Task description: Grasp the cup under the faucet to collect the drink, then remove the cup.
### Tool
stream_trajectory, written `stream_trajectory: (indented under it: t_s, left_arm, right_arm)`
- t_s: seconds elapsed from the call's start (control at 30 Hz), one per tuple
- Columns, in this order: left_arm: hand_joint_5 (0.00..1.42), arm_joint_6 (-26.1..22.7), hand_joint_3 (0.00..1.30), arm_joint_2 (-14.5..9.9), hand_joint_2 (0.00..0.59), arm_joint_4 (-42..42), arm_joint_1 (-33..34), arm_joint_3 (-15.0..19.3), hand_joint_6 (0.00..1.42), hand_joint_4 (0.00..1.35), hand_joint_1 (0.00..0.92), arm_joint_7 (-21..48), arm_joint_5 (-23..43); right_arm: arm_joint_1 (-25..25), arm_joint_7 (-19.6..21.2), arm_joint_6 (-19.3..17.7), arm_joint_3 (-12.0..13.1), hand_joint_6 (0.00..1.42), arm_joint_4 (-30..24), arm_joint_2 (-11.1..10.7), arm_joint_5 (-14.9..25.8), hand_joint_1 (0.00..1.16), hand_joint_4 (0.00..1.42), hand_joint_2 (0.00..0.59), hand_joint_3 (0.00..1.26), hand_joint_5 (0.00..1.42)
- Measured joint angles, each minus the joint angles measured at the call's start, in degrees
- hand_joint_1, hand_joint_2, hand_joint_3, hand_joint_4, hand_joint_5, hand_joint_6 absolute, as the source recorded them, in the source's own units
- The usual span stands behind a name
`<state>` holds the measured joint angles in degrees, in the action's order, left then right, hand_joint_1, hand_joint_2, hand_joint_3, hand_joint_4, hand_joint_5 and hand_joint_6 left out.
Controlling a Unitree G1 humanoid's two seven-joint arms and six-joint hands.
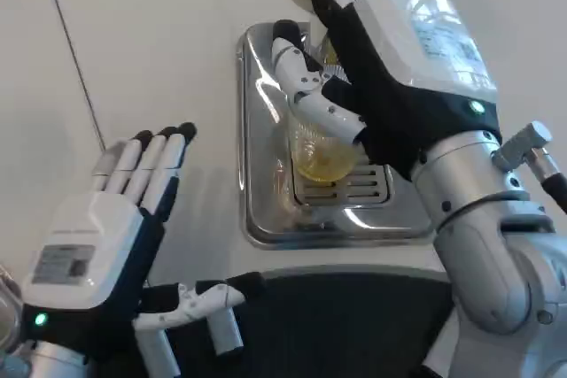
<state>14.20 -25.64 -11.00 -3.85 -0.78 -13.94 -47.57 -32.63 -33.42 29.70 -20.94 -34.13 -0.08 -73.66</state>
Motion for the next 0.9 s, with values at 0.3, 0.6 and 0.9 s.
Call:
stream_trajectory:
  t_s: [0.3, 0.6, 0.9]
  left_arm:
    - [0.00, -1.75, 0.00, 1.49, 0.042, 3.24, 5.68, -4.63, 0.03, 0.00, 0.187, -0.24, -1.94]
    - [0.00, -3.07, 0.00, 1.96, 0.045, 5.59, 8.86, -7.25, 0.04, 0.00, 0.191, -0.94, -4.24]
    - [0.00, -4.19, 0.00, 2.19, 0.049, 7.48, 11.53, -8.01, 0.04, 0.00, 0.182, -0.88, -4.11]
  right_arm:
    - [-0.02, -1.47, -1.24, 0.70, 0.00, -0.17, 0.15, -0.69, 0.00, 0.00, 0.581, 0.10, 0.00]
    - [-0.04, -2.04, -1.96, 2.01, 0.00, -0.31, 0.71, -0.64, 0.00, 0.00, 0.581, 0.10, 0.00]
    - [1.62, -1.96, -1.23, 4.32, 0.00, -2.34, 3.12, 0.16, 0.00, 0.00, 0.586, 0.09, 0.00]
